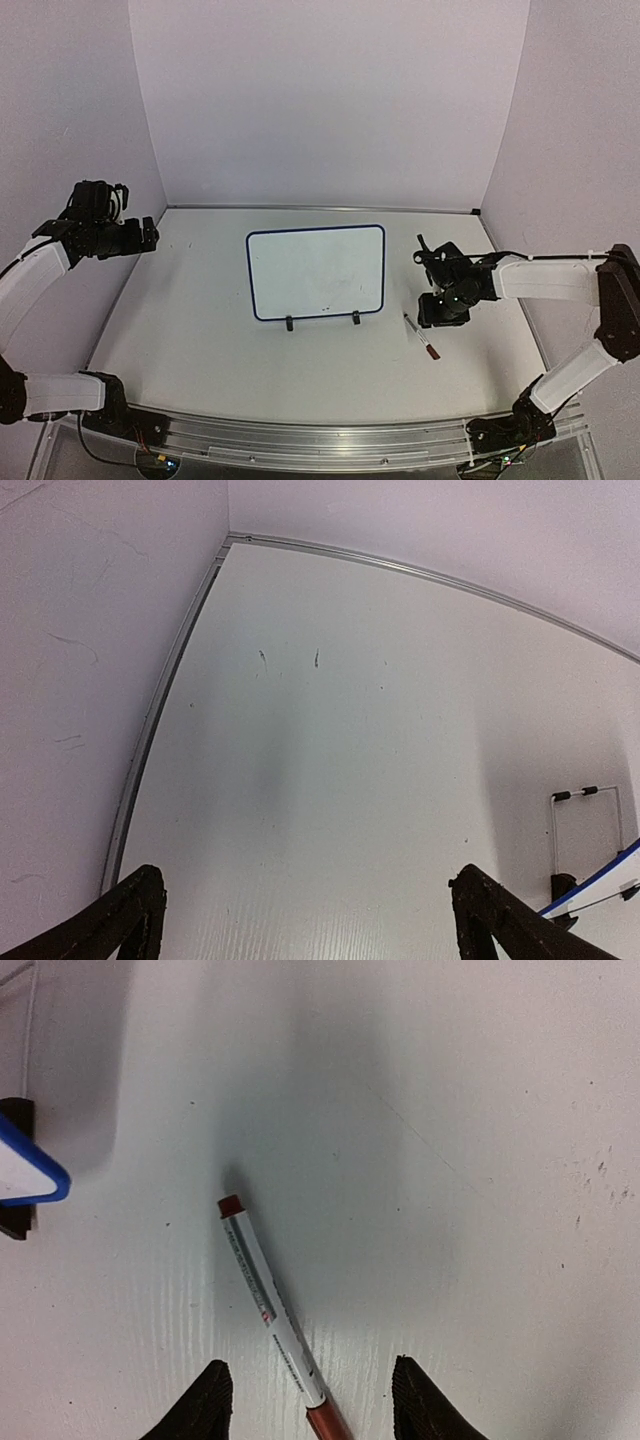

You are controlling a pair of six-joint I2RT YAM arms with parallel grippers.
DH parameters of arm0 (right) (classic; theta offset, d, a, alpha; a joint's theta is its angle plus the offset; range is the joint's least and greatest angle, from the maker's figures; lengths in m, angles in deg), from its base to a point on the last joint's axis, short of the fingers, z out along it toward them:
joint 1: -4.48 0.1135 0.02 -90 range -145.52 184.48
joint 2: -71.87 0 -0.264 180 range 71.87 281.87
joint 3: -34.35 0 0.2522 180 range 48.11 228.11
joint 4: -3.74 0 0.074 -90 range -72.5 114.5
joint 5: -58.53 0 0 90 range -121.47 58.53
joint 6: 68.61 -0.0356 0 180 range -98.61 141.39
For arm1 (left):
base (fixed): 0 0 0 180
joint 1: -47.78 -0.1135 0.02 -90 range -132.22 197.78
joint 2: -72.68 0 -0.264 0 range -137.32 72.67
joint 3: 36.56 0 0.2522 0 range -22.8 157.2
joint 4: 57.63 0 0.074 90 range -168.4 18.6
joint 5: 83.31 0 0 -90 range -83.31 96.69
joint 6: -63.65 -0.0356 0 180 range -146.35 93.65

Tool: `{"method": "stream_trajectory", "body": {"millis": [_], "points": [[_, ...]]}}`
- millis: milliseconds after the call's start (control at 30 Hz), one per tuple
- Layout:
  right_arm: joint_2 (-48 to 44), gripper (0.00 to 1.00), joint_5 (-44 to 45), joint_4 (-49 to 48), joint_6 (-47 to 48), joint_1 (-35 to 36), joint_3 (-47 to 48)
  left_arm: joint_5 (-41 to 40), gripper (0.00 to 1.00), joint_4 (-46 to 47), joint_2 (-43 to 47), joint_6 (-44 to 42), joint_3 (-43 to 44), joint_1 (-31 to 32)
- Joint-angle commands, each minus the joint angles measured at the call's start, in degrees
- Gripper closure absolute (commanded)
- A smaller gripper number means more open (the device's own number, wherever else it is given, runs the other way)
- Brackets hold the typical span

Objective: Write a sentence on the whiteboard
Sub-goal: Pick up the whiteboard marker from the center of the board.

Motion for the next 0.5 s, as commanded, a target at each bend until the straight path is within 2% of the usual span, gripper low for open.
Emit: {"method": "stream_trajectory", "body": {"millis": [0, 467], "points": [[3.4, 0.49, -11.3, 1.1, 5.5, -4.5, 3.2, 0.5, 0.01, 2.0, 1.6, -0.7, 0.2, -0.1], [11.1, 0.58, -13.8, 1.3, 8.5, -5.1, 6.8, 0.3, 0.01, 2.1, 1.5, -0.9, 0.4, -0.1]]}}
